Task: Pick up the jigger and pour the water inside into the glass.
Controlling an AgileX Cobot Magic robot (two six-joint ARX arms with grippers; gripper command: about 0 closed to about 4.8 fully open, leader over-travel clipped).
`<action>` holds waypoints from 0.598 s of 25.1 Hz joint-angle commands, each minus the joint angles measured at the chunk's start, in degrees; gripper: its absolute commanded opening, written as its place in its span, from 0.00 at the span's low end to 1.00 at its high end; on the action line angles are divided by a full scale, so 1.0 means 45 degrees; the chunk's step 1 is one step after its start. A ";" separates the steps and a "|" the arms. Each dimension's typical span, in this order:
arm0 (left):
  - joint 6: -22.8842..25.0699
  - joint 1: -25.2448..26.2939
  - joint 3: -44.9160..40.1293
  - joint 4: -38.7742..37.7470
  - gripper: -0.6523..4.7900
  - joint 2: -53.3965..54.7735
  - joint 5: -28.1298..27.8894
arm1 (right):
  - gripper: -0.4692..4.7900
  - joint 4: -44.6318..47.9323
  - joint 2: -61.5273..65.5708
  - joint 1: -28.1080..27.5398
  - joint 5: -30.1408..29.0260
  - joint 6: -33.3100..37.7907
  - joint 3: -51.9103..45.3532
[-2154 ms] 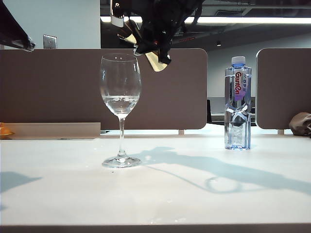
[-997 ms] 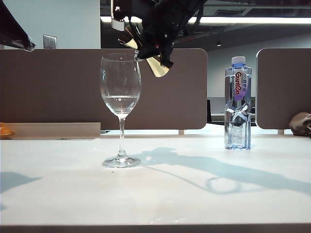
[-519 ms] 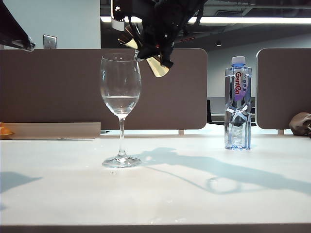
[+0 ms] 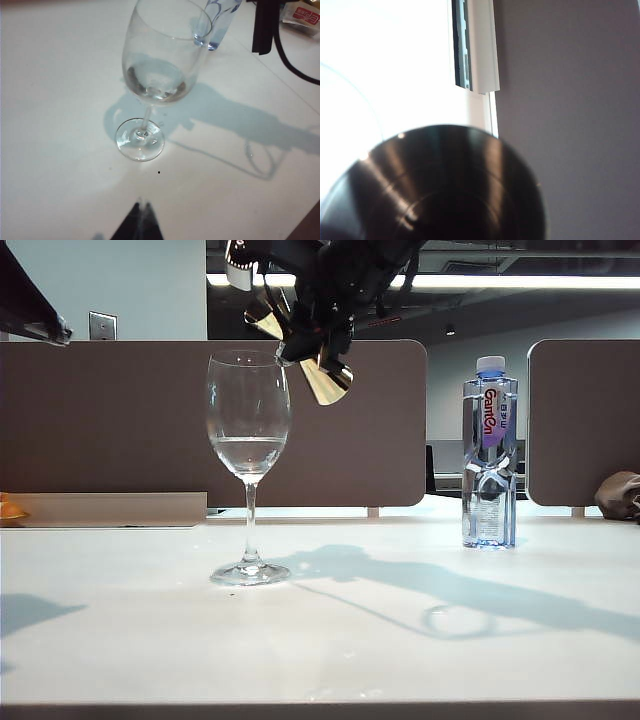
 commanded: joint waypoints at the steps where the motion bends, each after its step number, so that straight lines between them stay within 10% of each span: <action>1: -0.0039 0.0005 0.0005 0.0068 0.13 -0.0015 0.0049 | 0.11 0.0311 -0.0097 0.0044 -0.0024 0.0510 0.0083; 7: -0.0039 0.0005 0.0005 0.0068 0.13 -0.0015 0.0049 | 0.11 0.0461 -0.0121 0.0039 0.0826 0.1554 0.0087; 15: 0.0049 0.0005 0.0005 0.0078 0.13 -0.0015 0.0005 | 0.11 0.0330 -0.1273 -0.1025 0.1977 0.8194 0.0083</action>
